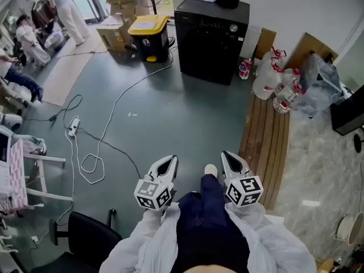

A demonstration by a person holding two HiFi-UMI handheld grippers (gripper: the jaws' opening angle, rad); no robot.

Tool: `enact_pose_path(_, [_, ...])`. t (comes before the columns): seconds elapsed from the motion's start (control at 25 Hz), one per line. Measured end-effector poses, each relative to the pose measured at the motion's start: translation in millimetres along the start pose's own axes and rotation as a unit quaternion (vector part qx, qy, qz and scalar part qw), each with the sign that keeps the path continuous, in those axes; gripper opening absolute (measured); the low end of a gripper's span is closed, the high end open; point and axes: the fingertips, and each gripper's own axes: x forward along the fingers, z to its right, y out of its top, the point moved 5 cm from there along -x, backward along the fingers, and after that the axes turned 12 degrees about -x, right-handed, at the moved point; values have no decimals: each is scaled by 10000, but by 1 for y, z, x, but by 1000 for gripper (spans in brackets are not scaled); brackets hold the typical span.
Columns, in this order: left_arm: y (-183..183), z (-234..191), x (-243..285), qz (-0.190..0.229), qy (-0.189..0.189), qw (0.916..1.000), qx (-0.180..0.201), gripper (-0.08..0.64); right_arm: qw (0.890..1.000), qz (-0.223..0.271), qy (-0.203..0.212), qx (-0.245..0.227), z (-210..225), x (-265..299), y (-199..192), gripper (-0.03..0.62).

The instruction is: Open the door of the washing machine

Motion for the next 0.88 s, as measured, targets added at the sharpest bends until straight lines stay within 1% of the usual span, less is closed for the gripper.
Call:
enact_pose_path(0.2, [-5, 5, -12, 112, 45, 9998, 163, 0, 10000, 19, 52, -28, -14, -12, -7, 8])
enact_pose_path(0.28, [-5, 8, -10, 117, -15, 9998, 135, 2, 10000, 40, 69, -35, -15, -14, -8, 8])
enact_pose_path(0.36, [-6, 8, -7, 73, -148, 9999, -45, 125, 10000, 3, 94, 33, -15, -12, -12, 8])
enact_pose_path(0.44, [-6, 8, -4, 27, -199, 9997, -156, 168, 9999, -51, 113, 113, -13, -10, -14, 8])
enact_pose_path(0.52, [-3, 6, 0, 8, -163, 9998, -144, 191, 9998, -38, 122, 132, -10, -6, -10, 8])
enact_pose_path(0.6, [1, 4, 7, -2, -137, 9998, -129, 230, 9998, -9, 147, 108, -4, 1, -5, 8])
enact_pose_path(0.68, [6, 1, 17, -3, -131, 9999, -108, 238, 9998, -17, 166, 127, 4, 12, -4, 8])
enact_pose_path(0.84, [20, -10, 47, -63, -108, 9999, -38, 226, 9984, 5, 282, 498, 25, 42, 3, 8])
enact_pose_path(0.88, [26, -13, 57, -65, -77, 9999, -25, 221, 9981, 6, 320, 524, 31, 52, 6, 8])
